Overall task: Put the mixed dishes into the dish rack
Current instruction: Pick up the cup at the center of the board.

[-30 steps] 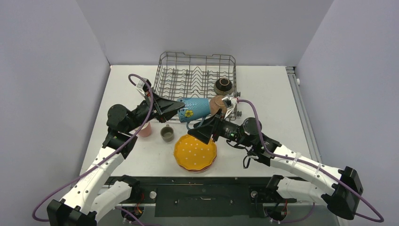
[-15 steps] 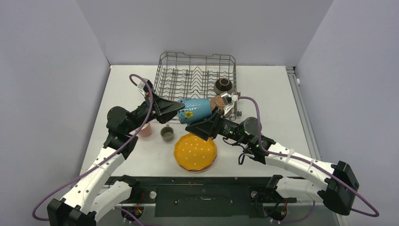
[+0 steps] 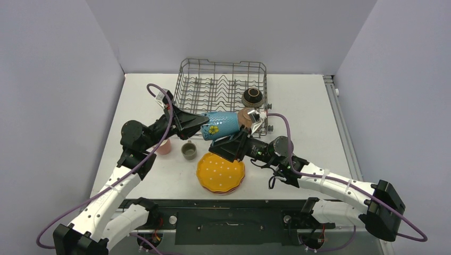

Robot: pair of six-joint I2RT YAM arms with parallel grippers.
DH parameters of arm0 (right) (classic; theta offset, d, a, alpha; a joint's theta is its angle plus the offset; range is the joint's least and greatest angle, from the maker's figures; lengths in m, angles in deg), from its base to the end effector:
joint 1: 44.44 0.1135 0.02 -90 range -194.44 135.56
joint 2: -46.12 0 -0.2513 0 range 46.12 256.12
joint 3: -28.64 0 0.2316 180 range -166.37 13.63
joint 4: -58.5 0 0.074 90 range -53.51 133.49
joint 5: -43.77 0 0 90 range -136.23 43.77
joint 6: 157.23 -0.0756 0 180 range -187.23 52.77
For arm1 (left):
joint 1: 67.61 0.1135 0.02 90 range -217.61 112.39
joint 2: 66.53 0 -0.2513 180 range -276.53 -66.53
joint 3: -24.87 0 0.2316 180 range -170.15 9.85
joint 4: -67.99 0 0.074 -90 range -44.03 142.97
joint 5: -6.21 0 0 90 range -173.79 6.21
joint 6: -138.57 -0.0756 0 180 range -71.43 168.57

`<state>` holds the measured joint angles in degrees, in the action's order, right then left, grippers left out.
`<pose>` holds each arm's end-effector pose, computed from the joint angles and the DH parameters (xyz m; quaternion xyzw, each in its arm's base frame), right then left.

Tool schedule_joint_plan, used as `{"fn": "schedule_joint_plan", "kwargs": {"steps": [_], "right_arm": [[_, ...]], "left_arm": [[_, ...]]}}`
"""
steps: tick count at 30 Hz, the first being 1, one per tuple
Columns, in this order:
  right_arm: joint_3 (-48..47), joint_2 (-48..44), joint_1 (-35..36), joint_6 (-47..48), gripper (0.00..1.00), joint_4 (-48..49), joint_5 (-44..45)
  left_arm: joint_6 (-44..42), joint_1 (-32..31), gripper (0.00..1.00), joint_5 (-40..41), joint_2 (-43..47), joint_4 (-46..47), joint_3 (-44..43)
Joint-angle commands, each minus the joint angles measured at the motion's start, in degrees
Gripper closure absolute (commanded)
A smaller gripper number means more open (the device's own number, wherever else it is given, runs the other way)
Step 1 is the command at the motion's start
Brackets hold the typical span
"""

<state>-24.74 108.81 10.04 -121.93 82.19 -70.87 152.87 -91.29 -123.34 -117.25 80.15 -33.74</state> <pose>0.1321 0.2393 0.3348 -0.1674 0.5992 0.7049 0.3406 0.1772 -0.1303 0.3852 -0.1376 0.5907 -0.7780 0.1638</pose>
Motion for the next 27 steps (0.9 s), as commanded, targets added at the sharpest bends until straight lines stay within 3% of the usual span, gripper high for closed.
{"fn": "schedule_joint_plan", "kwargs": {"steps": [1, 6, 8, 9, 10, 19, 27], "right_arm": [[-0.2, 0.4, 0.7, 0.6, 0.64, 5.2, 0.9], [-0.3, 0.7, 0.9, 0.5, 0.75, 6.7, 2.1], [-0.2, 0.9, 0.9, 0.6, 0.85, 7.4, 2.5], [-0.2, 1.0, 0.9, 0.6, 0.96, 7.7, 2.6], [-0.1, 1.0, 0.9, 0.7, 0.99, 8.1, 2.7], [1.1, -1.1, 0.8, 1.6, 1.00, 9.4, 3.4], [0.6, -6.7, -0.1, 6.9, 1.00, 0.0, 3.8]], "left_arm": [[-0.3, -0.6, 1.00, 0.8, 0.4, 4.7, -2.3], [-0.5, -0.8, 1.00, 1.1, 0.6, 4.1, -2.1], [-0.6, -1.0, 1.00, 1.1, 0.7, 3.9, -1.9], [-0.7, -1.0, 1.00, 1.2, 0.7, 3.8, -1.7], [-0.7, -1.1, 1.00, 1.3, 0.8, 3.7, -1.5], [-2.0, -1.1, 1.00, 1.1, 1.0, 0.9, -1.4], [-8.6, -0.9, 0.68, 0.1, 1.9, -7.7, -3.1]]}}
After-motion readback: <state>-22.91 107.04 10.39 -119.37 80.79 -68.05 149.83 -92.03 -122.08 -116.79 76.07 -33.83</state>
